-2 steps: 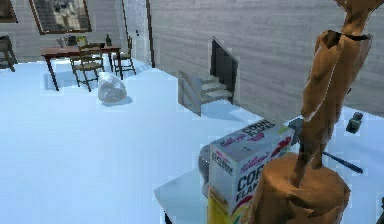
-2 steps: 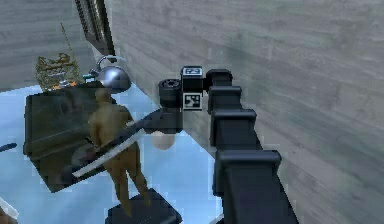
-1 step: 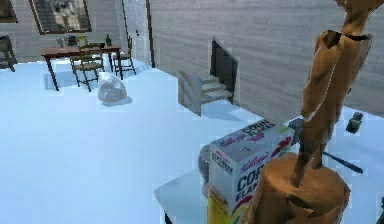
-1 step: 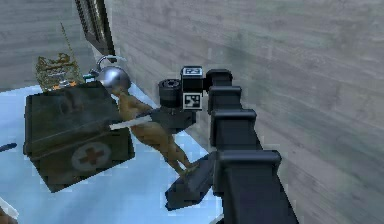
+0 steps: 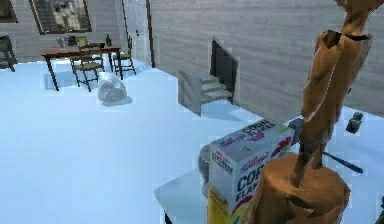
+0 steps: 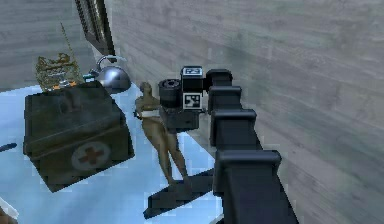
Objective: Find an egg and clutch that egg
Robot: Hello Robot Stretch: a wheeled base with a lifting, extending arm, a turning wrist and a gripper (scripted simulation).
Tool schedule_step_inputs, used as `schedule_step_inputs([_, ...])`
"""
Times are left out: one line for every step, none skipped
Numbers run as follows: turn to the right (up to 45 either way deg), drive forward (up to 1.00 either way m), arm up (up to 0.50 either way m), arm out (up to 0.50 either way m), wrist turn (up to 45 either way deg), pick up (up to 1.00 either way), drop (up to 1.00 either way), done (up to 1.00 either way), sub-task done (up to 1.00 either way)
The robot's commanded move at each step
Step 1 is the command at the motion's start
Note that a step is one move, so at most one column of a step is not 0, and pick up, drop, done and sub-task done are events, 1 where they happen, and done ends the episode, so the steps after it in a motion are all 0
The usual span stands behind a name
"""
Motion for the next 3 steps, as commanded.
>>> schedule_step_inputs([0.0, 0.0, -0.1, 0.0, 0.0, 0.0, 0.0, 0.0, 0.0])
schedule_step_inputs([0.0, 0.0, 0.0, 0.0, 0.0, 1.0, 0.0, 0.0, 0.0])
schedule_step_inputs([0.0, 0.0, 0.1, 0.0, 0.0, 0.0, 0.0, 0.0, 0.0])
